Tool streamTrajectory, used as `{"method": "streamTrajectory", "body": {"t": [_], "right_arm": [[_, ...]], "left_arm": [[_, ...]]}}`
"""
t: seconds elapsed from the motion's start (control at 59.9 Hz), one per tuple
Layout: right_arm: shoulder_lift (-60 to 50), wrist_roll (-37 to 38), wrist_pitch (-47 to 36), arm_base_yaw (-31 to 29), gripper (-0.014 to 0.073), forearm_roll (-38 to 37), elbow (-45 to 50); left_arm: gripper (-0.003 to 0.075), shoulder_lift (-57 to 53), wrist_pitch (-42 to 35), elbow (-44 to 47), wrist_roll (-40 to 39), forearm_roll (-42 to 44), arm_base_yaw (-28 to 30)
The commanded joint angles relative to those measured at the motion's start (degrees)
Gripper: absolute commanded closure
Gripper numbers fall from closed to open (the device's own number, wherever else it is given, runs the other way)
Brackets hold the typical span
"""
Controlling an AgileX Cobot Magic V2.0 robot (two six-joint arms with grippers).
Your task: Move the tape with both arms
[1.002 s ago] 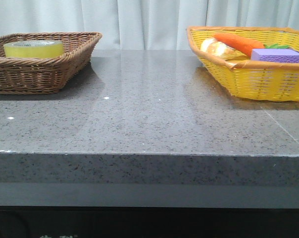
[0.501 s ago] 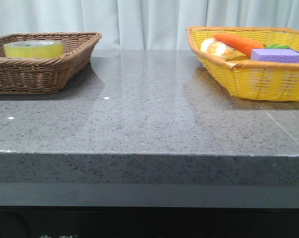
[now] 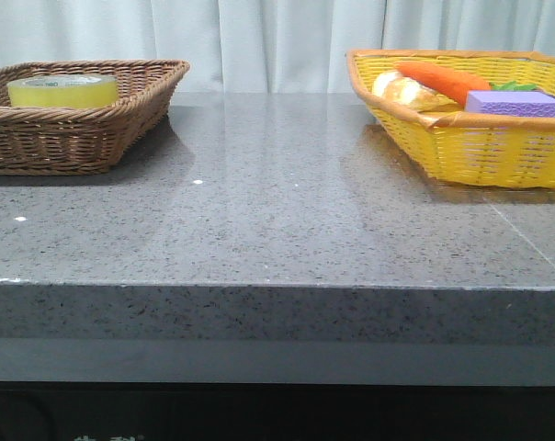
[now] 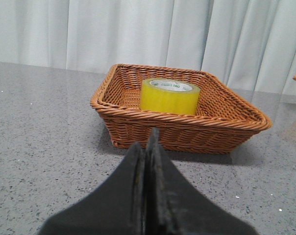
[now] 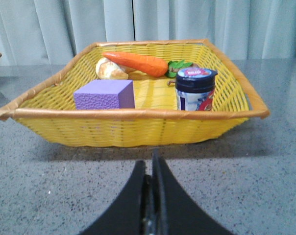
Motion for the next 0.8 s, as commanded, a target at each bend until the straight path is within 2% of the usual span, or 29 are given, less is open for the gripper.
{"method": "streamTrajectory", "body": {"t": [0.0, 0.785], "right_arm": [[-1.3, -0.1, -5.7, -0.8, 0.0662, 0.2, -0.4], [-1.3, -0.1, -5.6, -1.6, 0.0662, 0.2, -0.4]], "left_arm": [[0.0741, -1.0, -4.7, 0.4, -0.5, -0.1, -0.3], [0.0741, -1.0, -4.7, 0.4, -0.5, -0.1, -0.3]]}}
